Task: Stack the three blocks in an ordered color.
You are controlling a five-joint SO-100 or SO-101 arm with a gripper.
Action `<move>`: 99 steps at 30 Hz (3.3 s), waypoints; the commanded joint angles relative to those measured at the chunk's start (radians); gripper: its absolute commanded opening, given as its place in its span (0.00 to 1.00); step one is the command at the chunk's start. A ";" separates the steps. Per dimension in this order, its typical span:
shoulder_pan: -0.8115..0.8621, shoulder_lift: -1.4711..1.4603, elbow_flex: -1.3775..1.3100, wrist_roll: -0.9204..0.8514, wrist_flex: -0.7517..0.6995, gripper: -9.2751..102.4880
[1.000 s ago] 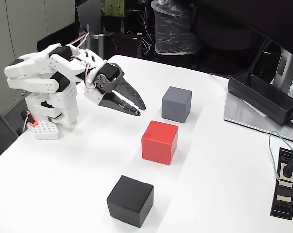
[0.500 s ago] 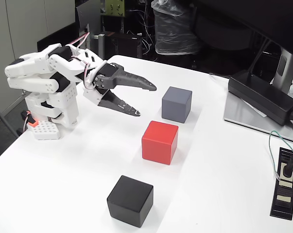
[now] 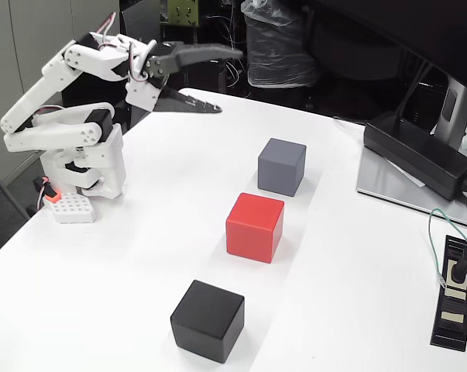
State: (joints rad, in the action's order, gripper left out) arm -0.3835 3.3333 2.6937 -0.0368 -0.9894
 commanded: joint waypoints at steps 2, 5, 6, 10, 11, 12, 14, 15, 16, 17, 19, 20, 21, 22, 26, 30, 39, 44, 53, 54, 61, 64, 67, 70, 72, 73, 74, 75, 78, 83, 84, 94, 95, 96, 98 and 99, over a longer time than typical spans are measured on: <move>-0.160 -0.011 -0.147 0.002 -0.129 0.41; -0.219 -0.032 -0.160 0.002 -0.133 0.41; -0.221 -0.048 -0.167 0.002 -0.126 0.41; -0.222 -0.127 -0.172 0.002 -0.094 0.41; -0.222 -0.152 -0.173 0.002 -0.089 0.41; -0.222 -0.176 -0.175 0.003 -0.084 0.41; -0.222 -0.229 -0.193 0.003 -0.083 0.41; -0.222 -0.258 -0.212 0.005 -0.084 0.41; -0.224 -0.288 -0.236 0.005 -0.086 0.41; -0.224 -0.321 -0.264 0.005 -0.087 0.41; -0.222 -0.391 -0.336 0.014 -0.092 0.41; -0.222 -0.434 -0.374 0.029 -0.094 0.41; -0.222 -0.480 -0.414 0.052 -0.095 0.41; -0.222 -0.529 -0.454 0.081 -0.097 0.41; -0.230 -0.769 -0.589 0.209 -0.112 0.41; -0.235 -0.988 -0.690 0.298 -0.161 0.41; -0.224 -1.269 -0.756 0.390 -0.176 0.41; -0.222 -1.382 -0.767 0.393 -0.172 0.41; -0.219 -1.539 -0.752 0.393 0.006 0.41; -0.219 -1.554 -0.753 0.393 0.020 0.41; -0.219 -1.672 -0.765 0.394 0.055 0.41; -0.216 -1.709 -0.756 0.394 0.097 0.41; -0.184 -1.750 -0.755 0.394 0.138 0.40; -0.126 -1.782 -0.758 0.394 0.170 0.40; -0.097 -1.798 -0.758 0.393 0.183 0.40; -0.087 -1.802 -0.759 0.391 0.186 0.40; -0.084 -1.807 -0.761 0.391 0.186 0.39; -0.083 -1.810 -0.761 0.391 0.186 0.38; -0.083 -1.812 -0.762 0.390 0.186 0.31; -0.084 -1.812 -0.769 0.385 0.187 0.13; -0.084 -1.812 -0.770 0.379 0.189 0.11; -0.086 -1.798 -0.804 0.379 0.172 0.09; -0.081 -1.798 -0.815 0.379 0.170 0.09; -0.075 -1.796 -0.827 0.379 0.163 0.09; -0.074 -1.779 -0.856 0.377 0.126 0.09; -0.075 -1.766 -0.870 0.377 0.100 0.09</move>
State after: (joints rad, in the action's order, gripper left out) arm -0.4679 1.5370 1.8623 0.3482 -0.8422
